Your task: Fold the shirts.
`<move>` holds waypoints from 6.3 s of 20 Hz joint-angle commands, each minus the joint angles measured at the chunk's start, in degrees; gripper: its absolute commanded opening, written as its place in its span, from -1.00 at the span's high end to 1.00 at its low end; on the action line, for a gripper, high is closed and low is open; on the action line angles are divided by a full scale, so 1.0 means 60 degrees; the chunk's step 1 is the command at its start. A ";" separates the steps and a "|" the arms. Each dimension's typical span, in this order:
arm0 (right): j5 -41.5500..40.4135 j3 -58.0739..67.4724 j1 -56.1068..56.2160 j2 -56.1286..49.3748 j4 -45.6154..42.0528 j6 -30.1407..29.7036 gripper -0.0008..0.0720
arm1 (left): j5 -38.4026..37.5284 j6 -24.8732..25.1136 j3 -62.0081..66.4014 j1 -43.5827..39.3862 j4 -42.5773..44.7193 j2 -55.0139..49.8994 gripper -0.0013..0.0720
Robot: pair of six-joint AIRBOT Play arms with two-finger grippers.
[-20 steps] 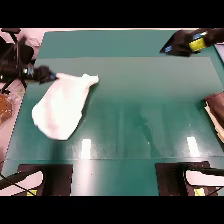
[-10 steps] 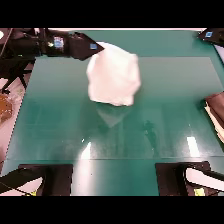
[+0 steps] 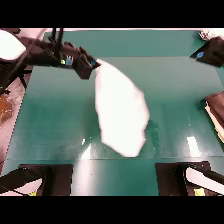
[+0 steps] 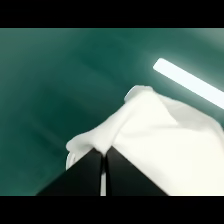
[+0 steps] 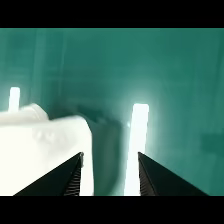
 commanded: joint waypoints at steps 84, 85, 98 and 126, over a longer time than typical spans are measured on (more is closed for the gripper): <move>-0.4881 -0.3512 0.2029 0.0907 0.4543 -0.1774 0.94 | 0.5049 0.1362 -0.8320 0.1279 -0.9034 -0.0171 -0.59; -0.4870 -0.3508 0.2029 0.0907 0.4561 -0.1770 0.94 | 0.5716 0.1348 -0.8273 0.1151 -0.9118 -0.0277 -0.59; -0.4768 -0.3512 0.2029 0.0907 0.4590 -0.1778 0.93 | 0.4914 0.1843 -0.5308 0.1137 -0.8674 -0.2554 0.90; -0.2546 -0.3490 0.0692 0.1198 0.4324 -0.4025 0.94 | -0.0138 -0.0743 -0.5810 0.2674 -0.5074 0.3799 0.90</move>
